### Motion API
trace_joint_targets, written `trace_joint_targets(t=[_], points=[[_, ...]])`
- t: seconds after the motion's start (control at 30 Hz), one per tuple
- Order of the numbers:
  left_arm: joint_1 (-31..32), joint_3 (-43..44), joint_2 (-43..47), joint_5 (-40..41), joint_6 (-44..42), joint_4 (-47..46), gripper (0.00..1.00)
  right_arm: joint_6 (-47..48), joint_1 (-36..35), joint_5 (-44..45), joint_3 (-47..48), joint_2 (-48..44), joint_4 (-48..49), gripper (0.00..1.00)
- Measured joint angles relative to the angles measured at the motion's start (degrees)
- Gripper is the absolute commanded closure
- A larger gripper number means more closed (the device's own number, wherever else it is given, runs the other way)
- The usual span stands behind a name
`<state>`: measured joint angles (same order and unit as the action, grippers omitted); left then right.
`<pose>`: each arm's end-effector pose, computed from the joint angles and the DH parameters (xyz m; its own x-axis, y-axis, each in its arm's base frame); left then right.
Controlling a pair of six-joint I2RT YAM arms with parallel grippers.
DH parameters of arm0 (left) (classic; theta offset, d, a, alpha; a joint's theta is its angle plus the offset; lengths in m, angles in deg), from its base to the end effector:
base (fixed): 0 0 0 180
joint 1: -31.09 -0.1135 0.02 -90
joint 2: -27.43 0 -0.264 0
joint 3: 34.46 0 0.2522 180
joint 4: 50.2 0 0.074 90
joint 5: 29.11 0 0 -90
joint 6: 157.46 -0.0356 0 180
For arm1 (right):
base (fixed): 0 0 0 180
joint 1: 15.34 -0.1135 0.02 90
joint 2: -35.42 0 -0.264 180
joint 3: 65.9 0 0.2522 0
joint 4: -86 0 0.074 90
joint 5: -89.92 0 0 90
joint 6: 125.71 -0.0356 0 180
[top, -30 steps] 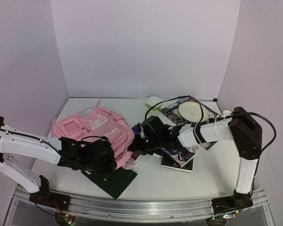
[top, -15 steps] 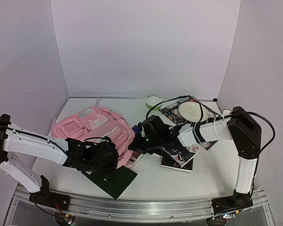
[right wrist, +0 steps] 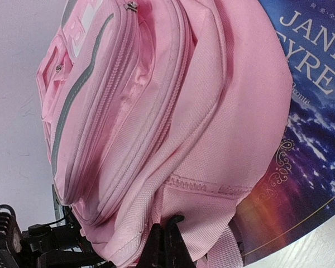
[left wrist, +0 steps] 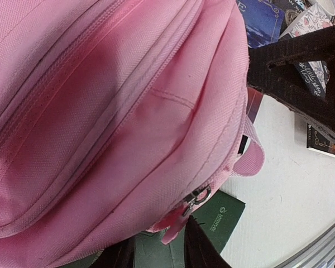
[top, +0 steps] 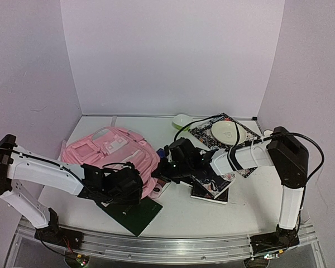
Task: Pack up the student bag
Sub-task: Grab the largest pocket of the student bag.
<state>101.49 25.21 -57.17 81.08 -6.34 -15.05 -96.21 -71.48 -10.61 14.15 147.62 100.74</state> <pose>0.1046 -0.2572 0.1769 -0.8641 -0.0233 -0.5028 0.1446 0.9453 -0.2923 0.2382 0.3667 0.1911 -0.8772 0.2284 -0.4223 -0.3048 0.4147 0.8574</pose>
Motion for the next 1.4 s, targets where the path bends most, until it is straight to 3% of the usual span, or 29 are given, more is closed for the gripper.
trace_joint_targets(t=[0.43,0.7,1.0,1.4], points=[[3.4,0.17,0.0,2.12,0.35,-2.9,0.7,-0.92,-0.06,-0.49,-0.47,0.0,1.58,1.0],[4.44,0.26,0.47,2.78,1.3,-6.41,0.65,-1.02,-0.46,-0.96,-0.56,0.0,2.09,1.0],[4.44,-0.16,0.7,4.41,7.35,-4.27,0.58,-1.08,-0.46,-0.95,-1.1,0.0,3.04,1.0],[4.46,-0.12,-1.38,8.19,10.88,-2.79,0.63,-1.1,-0.46,-1.1,-1.28,0.0,3.28,1.0]])
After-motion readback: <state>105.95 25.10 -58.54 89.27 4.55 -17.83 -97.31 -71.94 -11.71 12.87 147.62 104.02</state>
